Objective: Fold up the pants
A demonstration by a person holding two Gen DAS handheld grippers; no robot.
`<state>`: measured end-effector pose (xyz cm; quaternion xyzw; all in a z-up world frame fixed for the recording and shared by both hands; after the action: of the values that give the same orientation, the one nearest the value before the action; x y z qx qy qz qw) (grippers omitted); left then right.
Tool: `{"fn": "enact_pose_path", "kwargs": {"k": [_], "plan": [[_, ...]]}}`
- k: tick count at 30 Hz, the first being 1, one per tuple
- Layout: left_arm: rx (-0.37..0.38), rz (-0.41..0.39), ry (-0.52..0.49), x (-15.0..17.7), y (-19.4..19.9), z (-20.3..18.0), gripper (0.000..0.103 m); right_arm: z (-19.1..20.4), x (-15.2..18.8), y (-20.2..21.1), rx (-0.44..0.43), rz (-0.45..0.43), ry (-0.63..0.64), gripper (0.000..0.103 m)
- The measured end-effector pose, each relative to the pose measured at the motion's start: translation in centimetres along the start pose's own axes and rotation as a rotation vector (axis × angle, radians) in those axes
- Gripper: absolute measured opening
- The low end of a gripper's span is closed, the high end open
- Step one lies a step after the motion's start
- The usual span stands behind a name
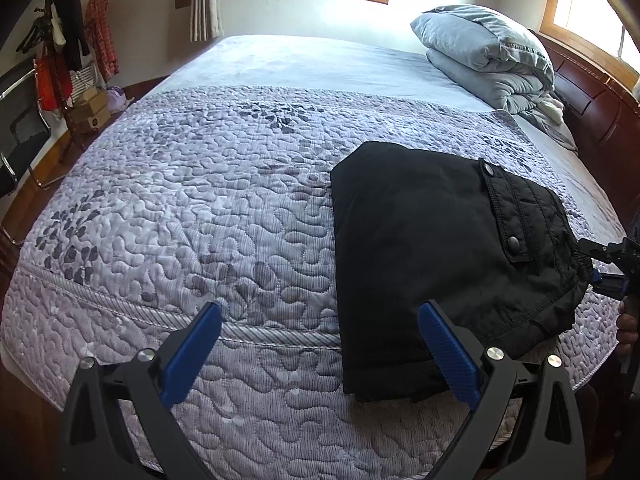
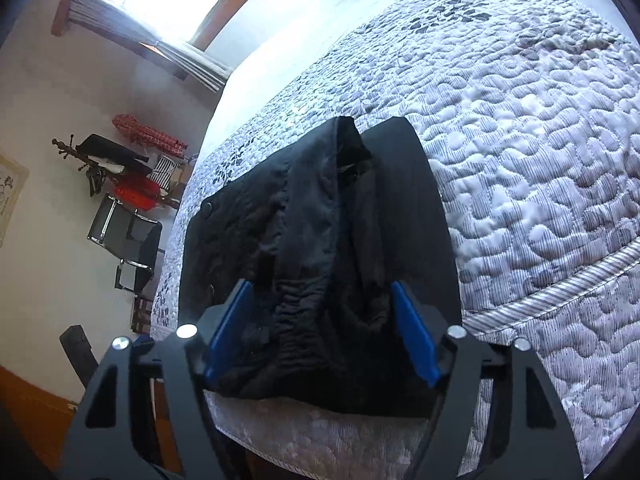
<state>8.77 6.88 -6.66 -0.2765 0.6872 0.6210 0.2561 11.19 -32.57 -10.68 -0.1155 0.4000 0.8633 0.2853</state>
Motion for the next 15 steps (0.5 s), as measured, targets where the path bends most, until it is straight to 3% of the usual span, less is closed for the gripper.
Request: {"fn": "enact_pose_path", "kwargs": {"k": [4,6,9,15], "plan": [[0.002,0.013,0.0,0.2,-0.2,0.0,0.099,0.1,-0.1,-0.8,0.029,0.02,0.059,0.028],[0.0,0.018,-0.003,0.4,-0.4,0.0,0.099,1.2,-0.1,-0.6,0.027,0.009,0.1,0.022],[0.0,0.022,-0.005,0.4,-0.6,-0.1,0.099,2.0,-0.5,0.3,0.019,-0.007,0.126,0.019],[0.018,0.034,-0.008,0.4,-0.9,-0.7,0.099,0.6,-0.5,1.0,0.09,-0.005,0.123,0.02]]}}
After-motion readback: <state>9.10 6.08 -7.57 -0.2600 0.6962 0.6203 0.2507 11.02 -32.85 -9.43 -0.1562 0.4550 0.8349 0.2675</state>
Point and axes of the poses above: each gripper's, at about its wrist camera, not at the fingertips, and y roughly against the way its jaws point, z to its left, x to its underside, the point moved 6 cm from there along -y, roughly the way its jaws point, and after that the axes turned 10 degrees about -z, right-handed, at the moved point
